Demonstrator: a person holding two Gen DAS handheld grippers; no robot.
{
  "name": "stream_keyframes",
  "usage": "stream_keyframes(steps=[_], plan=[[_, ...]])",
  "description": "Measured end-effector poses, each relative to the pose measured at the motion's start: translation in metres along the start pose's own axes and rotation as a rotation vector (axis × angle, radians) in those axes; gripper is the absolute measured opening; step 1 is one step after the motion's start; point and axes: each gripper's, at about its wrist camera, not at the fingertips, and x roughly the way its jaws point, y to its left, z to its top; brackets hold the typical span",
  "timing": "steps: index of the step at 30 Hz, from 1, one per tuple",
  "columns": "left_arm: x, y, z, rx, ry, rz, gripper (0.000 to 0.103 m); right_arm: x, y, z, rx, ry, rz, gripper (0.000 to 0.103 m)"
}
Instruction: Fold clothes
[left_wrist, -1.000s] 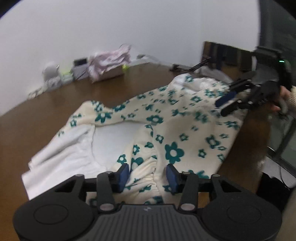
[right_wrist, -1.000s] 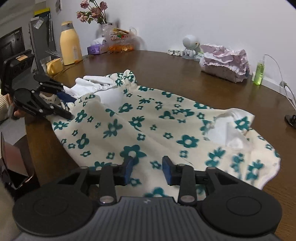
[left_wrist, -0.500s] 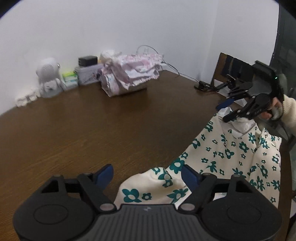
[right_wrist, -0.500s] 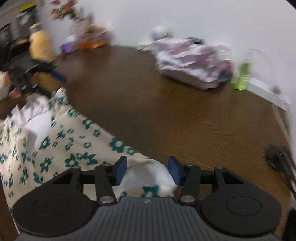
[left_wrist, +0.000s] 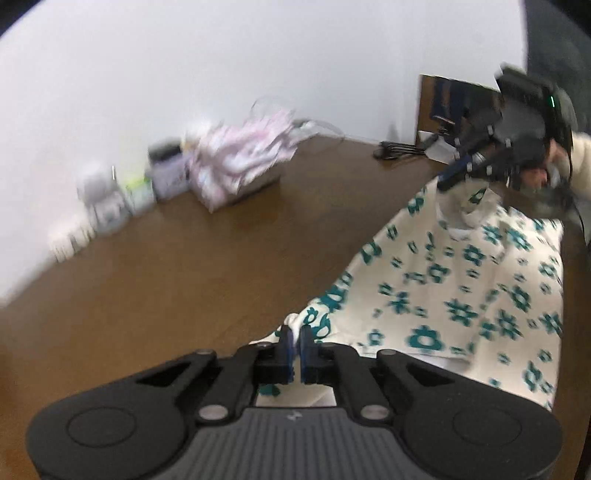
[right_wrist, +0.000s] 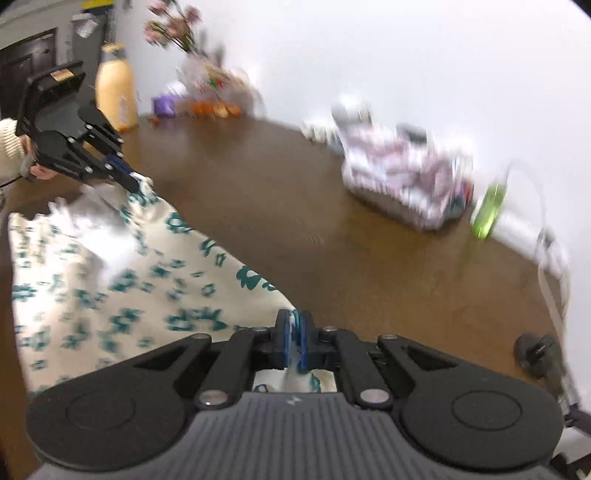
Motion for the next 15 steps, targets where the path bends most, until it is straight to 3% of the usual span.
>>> stream_keyframes(steps=[4,6,12,15], plan=[[-0.046,-0.052,-0.013,0.096,-0.051,0.067,0.002,-0.048,0.03,-0.005,-0.043,-0.073,-0.008,0.005],[-0.061,-0.078,-0.028,0.141,-0.05,0.085,0.002,-0.063,0.048,-0.021,-0.035,-0.069,0.006,0.005],[-0.08,-0.108,-0.071,0.0,-0.048,-0.006,0.002,-0.07,0.078,-0.067,0.038,0.032,0.011,0.005],[-0.075,-0.123,-0.089,0.005,-0.03,-0.014,0.002,-0.061,0.087,-0.08,0.045,0.106,-0.011,0.005]])
